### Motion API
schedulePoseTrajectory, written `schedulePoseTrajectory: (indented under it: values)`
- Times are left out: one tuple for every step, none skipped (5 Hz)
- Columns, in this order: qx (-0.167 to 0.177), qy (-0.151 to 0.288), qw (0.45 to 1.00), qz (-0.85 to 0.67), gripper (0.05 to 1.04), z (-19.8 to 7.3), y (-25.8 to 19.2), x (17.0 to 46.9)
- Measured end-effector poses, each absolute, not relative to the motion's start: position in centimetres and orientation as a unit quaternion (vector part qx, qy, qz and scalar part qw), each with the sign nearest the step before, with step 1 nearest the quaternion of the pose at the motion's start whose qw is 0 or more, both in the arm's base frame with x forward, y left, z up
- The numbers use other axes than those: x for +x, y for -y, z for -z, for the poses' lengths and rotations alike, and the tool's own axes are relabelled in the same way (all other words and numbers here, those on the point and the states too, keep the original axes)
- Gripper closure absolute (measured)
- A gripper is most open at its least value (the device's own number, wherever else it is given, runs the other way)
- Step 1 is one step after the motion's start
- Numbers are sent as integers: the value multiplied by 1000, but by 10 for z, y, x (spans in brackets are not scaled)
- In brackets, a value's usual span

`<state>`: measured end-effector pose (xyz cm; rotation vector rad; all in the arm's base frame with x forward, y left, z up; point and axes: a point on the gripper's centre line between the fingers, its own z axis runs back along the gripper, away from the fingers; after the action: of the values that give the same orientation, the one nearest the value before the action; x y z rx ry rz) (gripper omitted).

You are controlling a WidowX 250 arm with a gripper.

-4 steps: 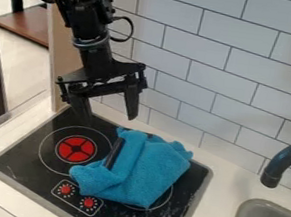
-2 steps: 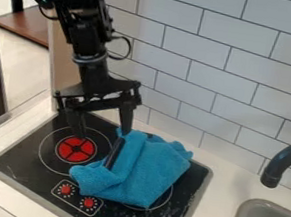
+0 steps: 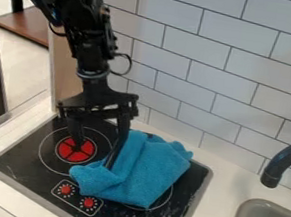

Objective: Remove the fabric on the machine

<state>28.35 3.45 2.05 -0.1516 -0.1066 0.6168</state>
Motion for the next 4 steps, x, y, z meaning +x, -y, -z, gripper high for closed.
schedulePoseTrajectory:
  values:
    - [-71, 63, 953, -287, 85, -18, -24, 288]
    - [-75, 62, 959, -267, 85, -16, -12, 288]
    - [-62, 58, 960, -268, 85, -9, -8, 288]
    - [-47, 65, 959, -273, 85, -7, -13, 289]
